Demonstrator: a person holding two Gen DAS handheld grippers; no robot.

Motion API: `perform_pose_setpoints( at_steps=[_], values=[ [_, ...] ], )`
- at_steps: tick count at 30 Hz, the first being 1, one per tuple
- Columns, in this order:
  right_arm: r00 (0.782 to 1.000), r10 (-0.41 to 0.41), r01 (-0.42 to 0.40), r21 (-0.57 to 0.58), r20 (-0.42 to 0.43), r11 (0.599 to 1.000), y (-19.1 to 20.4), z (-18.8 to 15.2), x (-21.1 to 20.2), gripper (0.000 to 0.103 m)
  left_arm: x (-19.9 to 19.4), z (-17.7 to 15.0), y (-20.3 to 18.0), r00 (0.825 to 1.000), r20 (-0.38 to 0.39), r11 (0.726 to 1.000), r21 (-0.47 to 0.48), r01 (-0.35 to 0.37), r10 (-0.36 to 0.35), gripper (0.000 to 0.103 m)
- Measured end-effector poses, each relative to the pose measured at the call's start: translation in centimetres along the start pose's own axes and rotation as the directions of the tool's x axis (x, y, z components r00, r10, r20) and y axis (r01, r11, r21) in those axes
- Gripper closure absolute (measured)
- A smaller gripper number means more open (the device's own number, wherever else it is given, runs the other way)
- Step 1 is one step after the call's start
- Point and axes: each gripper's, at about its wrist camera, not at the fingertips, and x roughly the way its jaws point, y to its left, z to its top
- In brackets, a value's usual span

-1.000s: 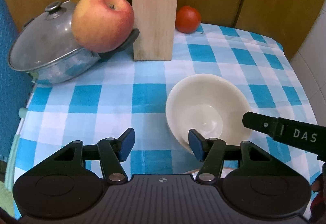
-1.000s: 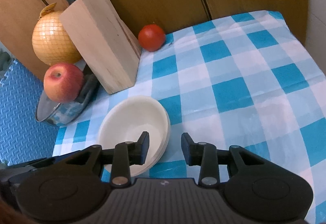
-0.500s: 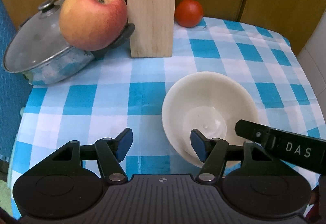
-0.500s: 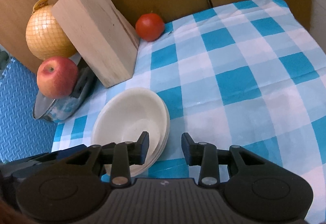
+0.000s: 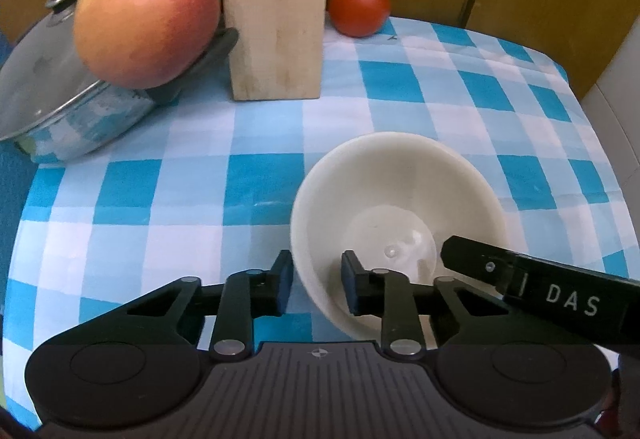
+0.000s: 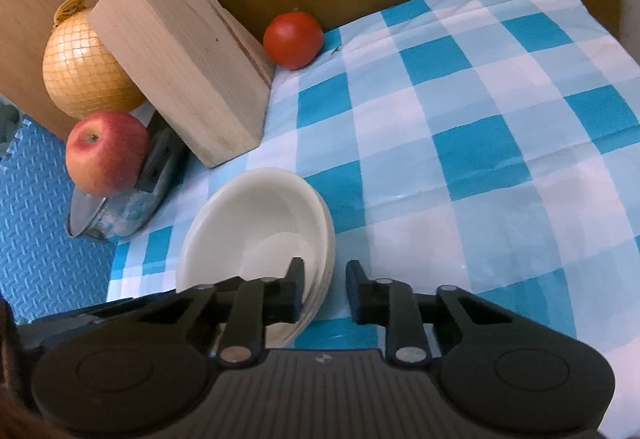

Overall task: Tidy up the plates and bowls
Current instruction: 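Lift the bowl stack with both tools and carry it toward the plate stack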

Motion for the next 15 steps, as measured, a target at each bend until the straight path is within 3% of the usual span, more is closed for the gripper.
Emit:
perform_pose_setpoints(
  at_steps=[15],
  values=[
    [1.0,-0.001,0.002,-0.031,0.03,1.0,0.8,-0.11,-0.66,0.088,-0.79,0.09,-0.34,0.999,0.035,1.0,0.026,-0.011,0.01,0.072]
  ],
)
